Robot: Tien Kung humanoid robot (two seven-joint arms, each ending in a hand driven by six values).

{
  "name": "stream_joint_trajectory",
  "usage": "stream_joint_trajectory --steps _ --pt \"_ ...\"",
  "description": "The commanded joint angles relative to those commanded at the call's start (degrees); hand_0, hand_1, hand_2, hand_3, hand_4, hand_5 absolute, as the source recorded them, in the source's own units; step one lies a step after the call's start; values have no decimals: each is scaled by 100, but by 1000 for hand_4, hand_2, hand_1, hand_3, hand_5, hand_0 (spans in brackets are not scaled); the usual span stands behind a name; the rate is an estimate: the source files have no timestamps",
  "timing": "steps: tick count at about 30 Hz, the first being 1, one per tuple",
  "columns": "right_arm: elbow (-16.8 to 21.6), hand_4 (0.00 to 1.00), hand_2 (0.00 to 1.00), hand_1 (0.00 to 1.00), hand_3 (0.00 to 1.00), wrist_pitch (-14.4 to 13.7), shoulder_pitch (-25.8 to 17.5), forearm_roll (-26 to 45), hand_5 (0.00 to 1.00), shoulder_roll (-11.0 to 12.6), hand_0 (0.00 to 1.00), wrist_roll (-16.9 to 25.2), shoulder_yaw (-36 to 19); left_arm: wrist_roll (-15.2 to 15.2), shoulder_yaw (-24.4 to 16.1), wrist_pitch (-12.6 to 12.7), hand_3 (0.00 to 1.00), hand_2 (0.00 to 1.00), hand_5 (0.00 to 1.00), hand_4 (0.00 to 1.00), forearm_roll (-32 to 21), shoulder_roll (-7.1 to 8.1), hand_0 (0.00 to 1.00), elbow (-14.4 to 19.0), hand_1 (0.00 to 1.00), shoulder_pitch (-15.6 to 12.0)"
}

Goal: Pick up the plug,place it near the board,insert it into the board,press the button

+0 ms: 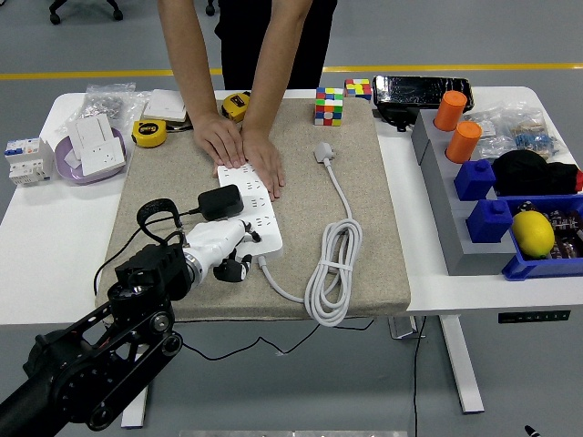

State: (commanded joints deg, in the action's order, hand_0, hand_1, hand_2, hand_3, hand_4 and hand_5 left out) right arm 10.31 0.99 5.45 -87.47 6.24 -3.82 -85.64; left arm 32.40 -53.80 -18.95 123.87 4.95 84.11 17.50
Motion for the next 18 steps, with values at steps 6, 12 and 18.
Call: stream_joint_trajectory --steps 6,12,18 --pt "0 998 752 761 783 -1 11 7 966 1 828 -3 6 -3 -57 11 726 171 115 416 101 2 155 107 50 28" --pt "0 998 752 761 783 -5 18 28 966 -4 828 -8 12 -21 -379 42 681 175 100 406 253 -4 163 552 57 -42" --pt "0 998 752 761 783 -7 8 37 965 -13 828 -14 4 -632 -922 910 627 396 231 681 113 -52 282 1122 278 -415"
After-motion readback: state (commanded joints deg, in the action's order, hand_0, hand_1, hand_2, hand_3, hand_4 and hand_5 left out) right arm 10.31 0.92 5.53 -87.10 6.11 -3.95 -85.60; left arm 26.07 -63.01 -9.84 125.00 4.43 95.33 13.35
